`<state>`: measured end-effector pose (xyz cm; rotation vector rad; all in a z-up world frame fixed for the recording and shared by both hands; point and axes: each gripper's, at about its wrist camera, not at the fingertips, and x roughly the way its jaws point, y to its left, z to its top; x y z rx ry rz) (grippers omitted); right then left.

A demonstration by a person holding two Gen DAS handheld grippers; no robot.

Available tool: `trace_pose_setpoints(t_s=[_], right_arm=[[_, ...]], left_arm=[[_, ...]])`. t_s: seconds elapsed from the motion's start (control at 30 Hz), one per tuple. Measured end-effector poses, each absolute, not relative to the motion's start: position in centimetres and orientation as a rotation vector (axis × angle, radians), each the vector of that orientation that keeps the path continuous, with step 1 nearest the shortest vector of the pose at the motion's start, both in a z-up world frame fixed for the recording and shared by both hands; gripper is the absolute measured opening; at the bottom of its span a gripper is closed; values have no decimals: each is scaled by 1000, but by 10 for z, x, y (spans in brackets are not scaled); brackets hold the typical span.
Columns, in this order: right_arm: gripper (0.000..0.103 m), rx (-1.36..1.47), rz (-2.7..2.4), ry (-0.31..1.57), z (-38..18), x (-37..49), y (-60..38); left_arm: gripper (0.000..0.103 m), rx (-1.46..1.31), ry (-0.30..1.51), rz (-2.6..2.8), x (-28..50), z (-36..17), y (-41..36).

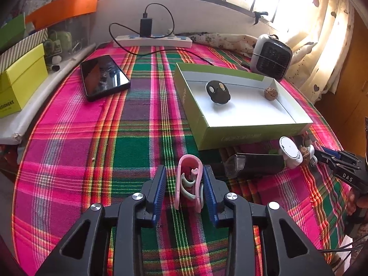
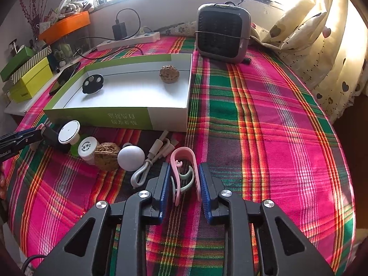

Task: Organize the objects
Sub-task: 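Close the left tool on a pink clip while the right tool grasps the other, then carry both pink clips into the white box and open both tools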

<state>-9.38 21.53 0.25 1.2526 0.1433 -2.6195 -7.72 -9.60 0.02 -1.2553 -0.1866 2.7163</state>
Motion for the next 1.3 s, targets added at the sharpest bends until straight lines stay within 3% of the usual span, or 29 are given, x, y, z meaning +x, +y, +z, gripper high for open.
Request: trace_pose_setpoints(t_s=[0.23,0.87,1.3], right_arm=[[24,1253,-2620,143,2,-94,215],[24,1246,-2616,131,3,-93,216],[24,1202,-2614,114,15,-95,215]], left_arm=[[21,-1258,-187,2718,-77,0,-97],[21,-1250,-182,2709,-77,0,-95],[21,-1162,-187,2716,-81,31,-88]])
